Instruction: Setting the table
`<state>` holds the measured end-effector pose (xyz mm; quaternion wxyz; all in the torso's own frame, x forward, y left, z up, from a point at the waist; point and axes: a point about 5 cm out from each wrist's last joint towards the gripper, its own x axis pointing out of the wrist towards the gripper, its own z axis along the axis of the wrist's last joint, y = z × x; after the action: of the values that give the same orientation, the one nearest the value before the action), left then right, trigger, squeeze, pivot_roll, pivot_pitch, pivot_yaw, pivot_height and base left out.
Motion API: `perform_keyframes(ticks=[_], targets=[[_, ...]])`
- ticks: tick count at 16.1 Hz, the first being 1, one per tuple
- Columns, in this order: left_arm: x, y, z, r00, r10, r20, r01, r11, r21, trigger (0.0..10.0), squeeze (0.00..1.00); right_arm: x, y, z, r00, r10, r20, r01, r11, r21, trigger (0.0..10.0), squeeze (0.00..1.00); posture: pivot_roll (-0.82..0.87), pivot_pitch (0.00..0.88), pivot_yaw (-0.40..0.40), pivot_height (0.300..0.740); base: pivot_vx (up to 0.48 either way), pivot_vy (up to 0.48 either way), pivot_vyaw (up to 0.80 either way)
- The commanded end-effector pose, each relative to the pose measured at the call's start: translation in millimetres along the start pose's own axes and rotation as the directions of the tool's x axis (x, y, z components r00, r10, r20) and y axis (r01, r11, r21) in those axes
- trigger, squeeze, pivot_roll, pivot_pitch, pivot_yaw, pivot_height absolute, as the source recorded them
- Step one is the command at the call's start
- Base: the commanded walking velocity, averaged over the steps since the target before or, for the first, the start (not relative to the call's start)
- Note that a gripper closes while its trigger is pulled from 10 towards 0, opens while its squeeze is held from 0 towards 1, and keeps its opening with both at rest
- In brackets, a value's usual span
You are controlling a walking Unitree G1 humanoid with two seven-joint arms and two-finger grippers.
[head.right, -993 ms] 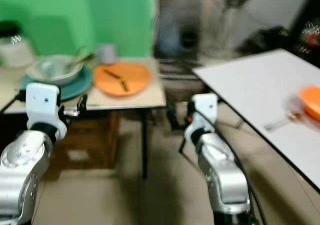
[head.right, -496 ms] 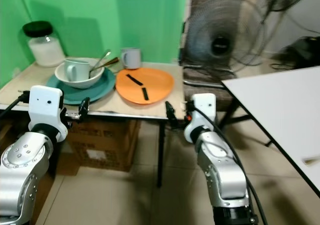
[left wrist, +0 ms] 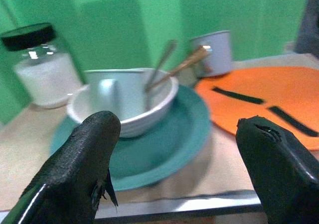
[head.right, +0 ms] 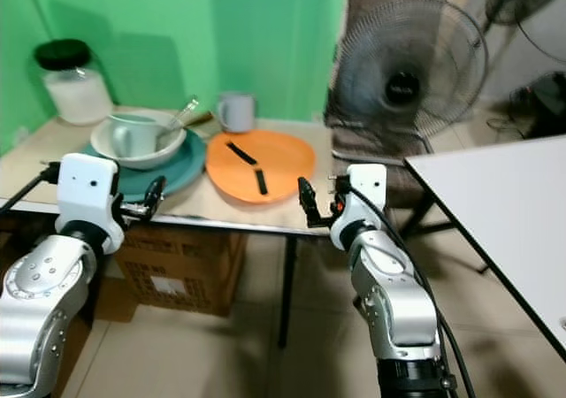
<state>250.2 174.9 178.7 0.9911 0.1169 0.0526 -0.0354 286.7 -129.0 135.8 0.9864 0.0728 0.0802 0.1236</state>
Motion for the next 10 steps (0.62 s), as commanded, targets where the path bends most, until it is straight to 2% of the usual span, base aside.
perform_keyframes(ticks=[1,10], targets=[[-1.0,3.4,0.4,1.0,0.013,-0.003,-0.013,1.0,0.006,10.0,0.0,2.9,6.7,3.1,1.0,0.027,0.001,-0.027,1.0,0.005,10.0,0.0,0.05,0.0,-0.047,0.74,0.315,0.0,0.0],[-3.3,0.2,-1.9,1.0,0.004,-0.01,-0.004,1.0,0.013,10.0,0.0,7.1,6.4,4.2,0.999,0.034,-0.015,-0.034,0.999,0.003,10.0,0.0,0.05,0.0,-0.06,0.74,0.317,0.0,0.0]])
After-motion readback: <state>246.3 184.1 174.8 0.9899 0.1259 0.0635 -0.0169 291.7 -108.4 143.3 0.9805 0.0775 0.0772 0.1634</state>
